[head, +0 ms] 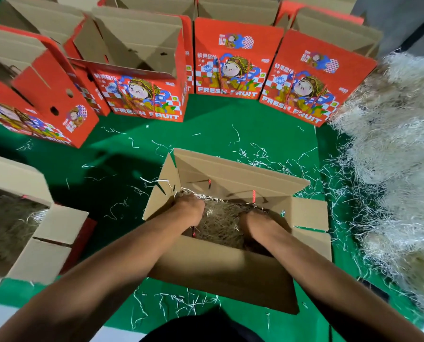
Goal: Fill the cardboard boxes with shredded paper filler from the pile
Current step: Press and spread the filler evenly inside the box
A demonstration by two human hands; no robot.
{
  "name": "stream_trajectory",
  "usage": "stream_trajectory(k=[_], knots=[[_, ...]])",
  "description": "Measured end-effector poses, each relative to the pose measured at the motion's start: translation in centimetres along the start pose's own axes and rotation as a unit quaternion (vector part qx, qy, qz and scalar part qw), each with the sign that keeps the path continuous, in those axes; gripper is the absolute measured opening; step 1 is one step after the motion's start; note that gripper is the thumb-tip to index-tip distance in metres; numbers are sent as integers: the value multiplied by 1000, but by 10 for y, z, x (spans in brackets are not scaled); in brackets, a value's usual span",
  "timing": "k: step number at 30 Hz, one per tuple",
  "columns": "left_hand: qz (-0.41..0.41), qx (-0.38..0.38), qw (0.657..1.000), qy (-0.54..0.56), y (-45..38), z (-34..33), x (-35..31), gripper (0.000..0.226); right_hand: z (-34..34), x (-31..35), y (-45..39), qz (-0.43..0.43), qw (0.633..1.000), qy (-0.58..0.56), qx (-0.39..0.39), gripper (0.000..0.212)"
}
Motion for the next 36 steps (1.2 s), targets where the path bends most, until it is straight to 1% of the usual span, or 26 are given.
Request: stream_trajectory(k=[2, 4, 5, 6, 7, 8, 10, 11, 12, 14, 15, 16, 17, 18, 19, 21, 22, 23, 24, 26, 28, 29, 30, 31, 34, 36], knots=[[-12, -55, 998, 7, 2, 6, -4, 25, 10, 4, 0, -18, 999, 22, -24, 35], [-39, -111, 993, 23, 7, 9, -11, 20, 19, 11, 1, -3, 995, 65, -79, 33], [-62, -119, 989, 55, 8, 8, -16, 20, 20, 12, 2, 8, 993, 70, -99, 31], [-84, -104, 985, 112, 8, 5, -20, 21, 19, 14, -1, 22, 992, 58, -105, 29], [-100, -67, 980, 156, 8, 2, -23, 21, 15, 16, -5, 38, 994, 32, -101, 28], [-110, -20, 978, 177, 8, -2, -24, 22, 11, 17, -8, 54, 995, 2, -79, 27], [-118, 52, 978, 162, 6, -8, -25, 24, 2, 22, -15, 66, 997, -21, -20, 35], [-116, 61, 979, 157, 6, -9, -24, 23, 0, 23, -16, 69, 997, -19, -7, 40], [-116, 59, 978, 164, 5, -10, -22, 21, -1, 24, -17, 72, 997, -19, -11, 44], [-120, 28, 973, 194, 6, -5, -18, 15, 2, 24, -15, 70, 996, -17, -50, 40], [-114, -8, 974, 198, 7, -2, -16, 16, 5, 23, -11, 59, 995, -8, -77, 37], [-105, -51, 977, 179, 9, 3, -14, 18, 9, 20, -9, 42, 995, 5, -94, 34], [-92, -77, 983, 140, 10, 5, -13, 19, 12, 17, -6, 24, 995, 17, -96, 33], [-79, -72, 989, 101, 11, 4, -11, 19, 14, 14, -3, 8, 997, 24, -73, 32], [-65, -29, 995, 74, 12, 1, -9, 21, 12, 13, -2, -3, 999, 30, -30, 29], [-52, 102, 991, 68, 12, -8, -4, 30, 1, 12, -3, -16, 997, 42, 69, 12], [-54, 151, 984, 82, 12, -10, -2, 33, -5, 11, -4, -26, 995, 35, 93, 14], [-56, 178, 977, 107, 13, -8, -1, 33, -10, 10, -6, -23, 994, 31, 102, 18], [-64, 184, 973, 120, 15, -6, -2, 31, -13, 9, -5, -17, 994, 23, 101, 22], [-74, 157, 980, 96, 19, -1, -5, 20, -8, 8, -1, -16, 998, -12, 58, 32], [-64, 84, 992, 70, 23, 7, -7, 13, 3, 7, 1, 9, 999, -37, -7, 26], [-62, 54, 993, 79, 22, 10, -7, 16, 9, 7, 3, 15, 999, -44, -26, 19], [-65, 42, 993, 84, 21, 12, -7, 21, 12, 5, 4, 16, 998, -51, -27, 18], [-69, 56, 993, 82, 23, 13, -7, 27, 12, 4, 3, 14, 999, -49, -16, 19], [-63, 166, 984, 30, 28, 4, -5, 40, -2, 5, 2, -17, 999, -28, 38, 31], [-53, 173, 983, 18, 36, 3, 1, 41, -11, 5, 5, -14, 998, 12, 55, 37]])
Point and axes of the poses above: each hand's wrist, its own y-axis away from the middle knuckle, its own z-axis out of the back of the hand, x = y × z, the point moved 2 cm from there along -y, towards the middle knuckle, and after that the axes turned 9 degrees about x, right-handed, at the moved point
